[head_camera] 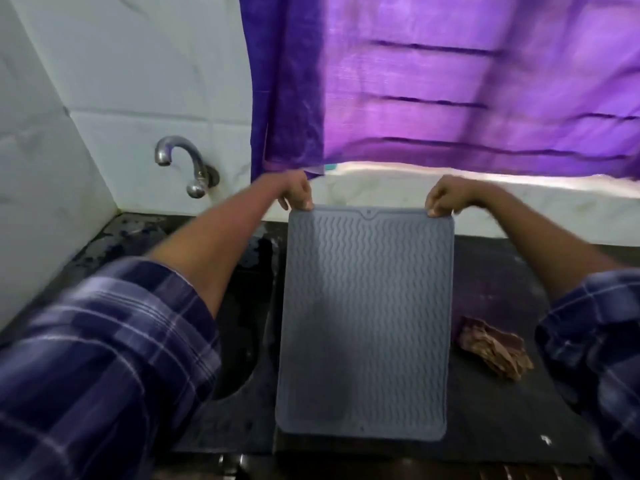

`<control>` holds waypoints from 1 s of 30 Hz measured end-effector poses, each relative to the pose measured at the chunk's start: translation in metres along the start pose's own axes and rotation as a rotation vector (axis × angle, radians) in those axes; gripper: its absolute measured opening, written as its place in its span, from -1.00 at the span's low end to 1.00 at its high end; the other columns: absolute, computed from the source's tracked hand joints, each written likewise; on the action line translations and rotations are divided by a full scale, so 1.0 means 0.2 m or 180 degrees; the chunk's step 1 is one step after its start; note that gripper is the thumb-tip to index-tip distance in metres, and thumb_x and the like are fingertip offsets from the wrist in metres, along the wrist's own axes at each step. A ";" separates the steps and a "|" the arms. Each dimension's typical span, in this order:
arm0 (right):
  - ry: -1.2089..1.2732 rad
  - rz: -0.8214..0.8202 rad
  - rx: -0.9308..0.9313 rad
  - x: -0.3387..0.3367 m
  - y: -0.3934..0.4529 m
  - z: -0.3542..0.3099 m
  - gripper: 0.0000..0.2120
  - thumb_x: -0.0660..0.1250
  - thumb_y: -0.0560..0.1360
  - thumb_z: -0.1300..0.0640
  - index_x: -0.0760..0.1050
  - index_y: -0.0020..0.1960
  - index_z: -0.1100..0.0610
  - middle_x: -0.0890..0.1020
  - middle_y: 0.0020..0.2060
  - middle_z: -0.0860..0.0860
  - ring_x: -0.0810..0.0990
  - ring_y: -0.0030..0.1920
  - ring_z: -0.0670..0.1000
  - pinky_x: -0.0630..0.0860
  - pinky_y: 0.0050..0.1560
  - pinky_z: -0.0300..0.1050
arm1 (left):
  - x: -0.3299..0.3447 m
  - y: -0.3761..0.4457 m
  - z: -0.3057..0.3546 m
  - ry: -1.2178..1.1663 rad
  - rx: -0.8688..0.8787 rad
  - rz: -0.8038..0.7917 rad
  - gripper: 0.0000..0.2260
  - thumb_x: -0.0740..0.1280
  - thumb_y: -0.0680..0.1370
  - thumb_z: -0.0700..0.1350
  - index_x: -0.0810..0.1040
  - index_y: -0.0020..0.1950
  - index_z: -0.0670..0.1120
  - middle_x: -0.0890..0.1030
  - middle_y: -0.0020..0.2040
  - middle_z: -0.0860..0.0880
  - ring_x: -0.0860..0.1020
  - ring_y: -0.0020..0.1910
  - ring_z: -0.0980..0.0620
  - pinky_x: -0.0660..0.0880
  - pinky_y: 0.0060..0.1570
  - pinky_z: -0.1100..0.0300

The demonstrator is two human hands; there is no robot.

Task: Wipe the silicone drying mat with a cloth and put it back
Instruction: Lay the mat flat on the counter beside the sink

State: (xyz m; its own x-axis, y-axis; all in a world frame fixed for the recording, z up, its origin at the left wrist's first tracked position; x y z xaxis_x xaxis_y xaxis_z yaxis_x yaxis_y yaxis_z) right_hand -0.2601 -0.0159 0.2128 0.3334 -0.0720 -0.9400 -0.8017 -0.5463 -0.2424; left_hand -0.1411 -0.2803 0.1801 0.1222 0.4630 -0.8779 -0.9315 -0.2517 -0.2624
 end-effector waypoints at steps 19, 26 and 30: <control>0.0510 -0.0439 -0.0555 1.09 0.15 0.14 -0.82 0.34 0.50 0.25 0.61 0.04 0.33 0.66 0.05 0.22 0.60 0.11 0.18 0.48 0.18 -0.03 | 0.82 -0.11 -0.47 0.0267 -0.0453 0.0556 -0.85 0.38 0.53 -0.11 0.61 0.06 -0.11 0.65 0.07 -0.09 0.59 0.09 -0.06 0.49 0.05 0.11; 0.0461 -0.1044 -0.1143 1.45 -0.53 -0.10 -0.71 0.43 0.44 0.08 0.59 0.06 0.26 0.62 -0.10 0.10 0.56 -0.08 -0.01 0.43 -0.04 -0.19 | 1.34 -0.75 -0.30 -0.0093 -0.0295 -0.0012 -0.76 0.54 0.37 -0.09 0.64 -0.01 -0.11 0.65 0.03 -0.03 0.60 0.06 0.02 0.45 -0.03 0.24; -0.0674 -0.1103 -0.1429 1.60 -0.72 -0.16 -0.64 0.39 0.46 0.01 0.52 0.17 0.17 0.62 0.09 0.09 0.56 0.12 0.08 0.45 0.02 -0.12 | 1.49 -0.86 -0.25 0.0534 -0.0251 -0.0128 -0.68 0.46 0.45 -0.07 0.58 0.18 -0.07 0.52 0.23 -0.06 0.49 0.24 -0.02 0.41 0.15 0.19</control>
State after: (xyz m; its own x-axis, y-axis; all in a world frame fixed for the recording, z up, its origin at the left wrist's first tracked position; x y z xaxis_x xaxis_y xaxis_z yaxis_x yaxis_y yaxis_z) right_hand -0.0213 0.0133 -0.0455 0.3946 0.3156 -0.8629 -0.3609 -0.8104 -0.4615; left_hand 0.0724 -0.1417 -0.0562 0.2202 0.3275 -0.9188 -0.8958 -0.3049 -0.3234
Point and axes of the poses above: each hand's wrist, its own y-axis towards the middle knuckle, its own x-axis out of the palm, z = x × y, the point moved 8 cm from there along y, towards the middle knuckle
